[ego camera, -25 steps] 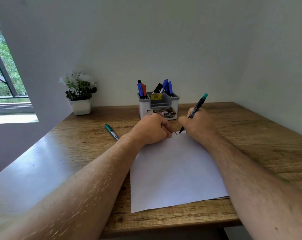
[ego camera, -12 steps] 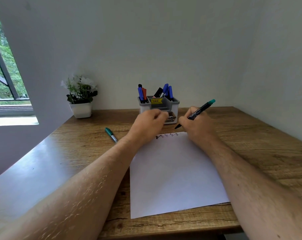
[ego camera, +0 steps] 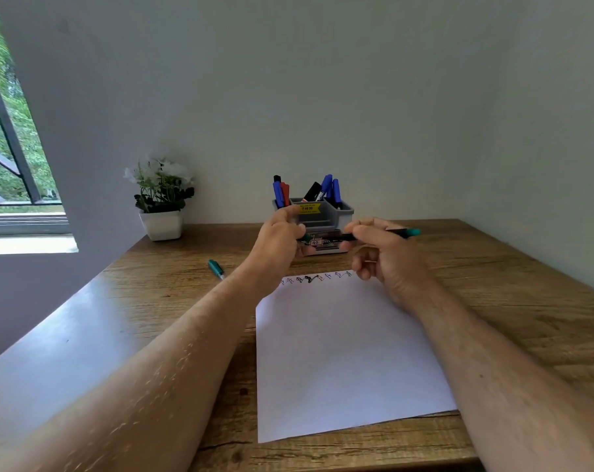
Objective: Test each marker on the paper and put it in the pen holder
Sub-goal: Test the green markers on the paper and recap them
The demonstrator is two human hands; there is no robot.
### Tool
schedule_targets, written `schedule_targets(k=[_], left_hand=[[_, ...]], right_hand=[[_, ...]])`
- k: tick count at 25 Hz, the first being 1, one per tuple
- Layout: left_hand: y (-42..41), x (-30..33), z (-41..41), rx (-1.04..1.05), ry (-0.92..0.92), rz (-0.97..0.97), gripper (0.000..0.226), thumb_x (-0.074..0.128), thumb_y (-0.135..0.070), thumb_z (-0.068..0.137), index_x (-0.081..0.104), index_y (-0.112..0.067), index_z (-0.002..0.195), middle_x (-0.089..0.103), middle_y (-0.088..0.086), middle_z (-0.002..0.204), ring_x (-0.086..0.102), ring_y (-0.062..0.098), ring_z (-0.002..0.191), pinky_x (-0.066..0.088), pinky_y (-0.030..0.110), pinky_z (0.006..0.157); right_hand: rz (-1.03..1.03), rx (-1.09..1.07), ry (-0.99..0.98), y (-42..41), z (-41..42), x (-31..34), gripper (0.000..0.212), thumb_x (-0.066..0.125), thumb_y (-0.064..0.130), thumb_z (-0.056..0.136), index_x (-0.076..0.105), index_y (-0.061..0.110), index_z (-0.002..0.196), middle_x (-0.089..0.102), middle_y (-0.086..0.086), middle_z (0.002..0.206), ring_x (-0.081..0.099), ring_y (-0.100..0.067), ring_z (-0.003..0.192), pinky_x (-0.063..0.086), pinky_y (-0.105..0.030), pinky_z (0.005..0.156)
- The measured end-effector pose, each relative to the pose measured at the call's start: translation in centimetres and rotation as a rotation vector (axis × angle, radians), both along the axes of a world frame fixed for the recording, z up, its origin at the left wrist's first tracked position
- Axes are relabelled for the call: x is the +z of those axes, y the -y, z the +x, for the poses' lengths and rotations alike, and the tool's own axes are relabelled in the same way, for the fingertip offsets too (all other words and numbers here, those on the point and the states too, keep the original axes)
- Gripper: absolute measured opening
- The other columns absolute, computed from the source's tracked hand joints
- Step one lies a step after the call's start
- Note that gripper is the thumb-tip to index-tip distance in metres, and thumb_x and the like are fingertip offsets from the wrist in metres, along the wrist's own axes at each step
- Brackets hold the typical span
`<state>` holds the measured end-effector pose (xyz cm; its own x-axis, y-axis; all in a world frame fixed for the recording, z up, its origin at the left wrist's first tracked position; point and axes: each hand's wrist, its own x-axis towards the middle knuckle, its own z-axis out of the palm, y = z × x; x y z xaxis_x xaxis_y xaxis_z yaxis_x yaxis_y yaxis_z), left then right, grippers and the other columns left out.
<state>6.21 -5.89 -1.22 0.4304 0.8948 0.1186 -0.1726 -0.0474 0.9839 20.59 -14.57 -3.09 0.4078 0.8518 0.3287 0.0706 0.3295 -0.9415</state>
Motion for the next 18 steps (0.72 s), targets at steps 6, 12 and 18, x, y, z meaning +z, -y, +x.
schedule_targets(k=[6, 12, 18], left_hand=[[-0.25, 0.04, -0.1, 0.021, 0.195, -0.197, 0.033, 0.036, -0.001, 0.105, 0.054, -0.002, 0.133, 0.059, 0.014, 0.106, 0.043, 0.011, 0.064, 0.053, 0.028, 0.066], [-0.06, -0.09, 0.1, -0.005, 0.188, -0.196, 0.036, 0.038, -0.001, 0.104, 0.051, 0.0, 0.138, 0.056, 0.014, 0.105, 0.045, 0.011, 0.066, 0.051, 0.027, 0.064], [-0.07, -0.36, 0.02, -0.075, 0.18, -0.174, 0.035, 0.041, -0.002, 0.104, 0.051, -0.005, 0.137, 0.059, 0.015, 0.111, 0.051, 0.013, 0.071, 0.057, 0.026, 0.064]], right_hand=[[0.061, 0.048, -0.182, 0.31, -0.22, 0.59, 0.012, 0.044, 0.011, 0.095, 0.05, 0.012, 0.084, 0.074, -0.019, 0.081, 0.055, -0.02, 0.045, 0.04, -0.022, 0.041], [0.03, 0.055, -0.156, 0.08, -0.42, 0.55, 0.017, 0.047, 0.011, 0.097, 0.045, 0.013, 0.08, 0.075, -0.02, 0.086, 0.055, -0.019, 0.043, 0.04, -0.022, 0.038], [0.002, 0.048, -0.084, 0.1, -0.2, 0.43, 0.008, 0.06, 0.016, 0.095, 0.061, 0.009, 0.091, 0.076, -0.018, 0.093, 0.062, -0.019, 0.046, 0.044, -0.021, 0.039]])
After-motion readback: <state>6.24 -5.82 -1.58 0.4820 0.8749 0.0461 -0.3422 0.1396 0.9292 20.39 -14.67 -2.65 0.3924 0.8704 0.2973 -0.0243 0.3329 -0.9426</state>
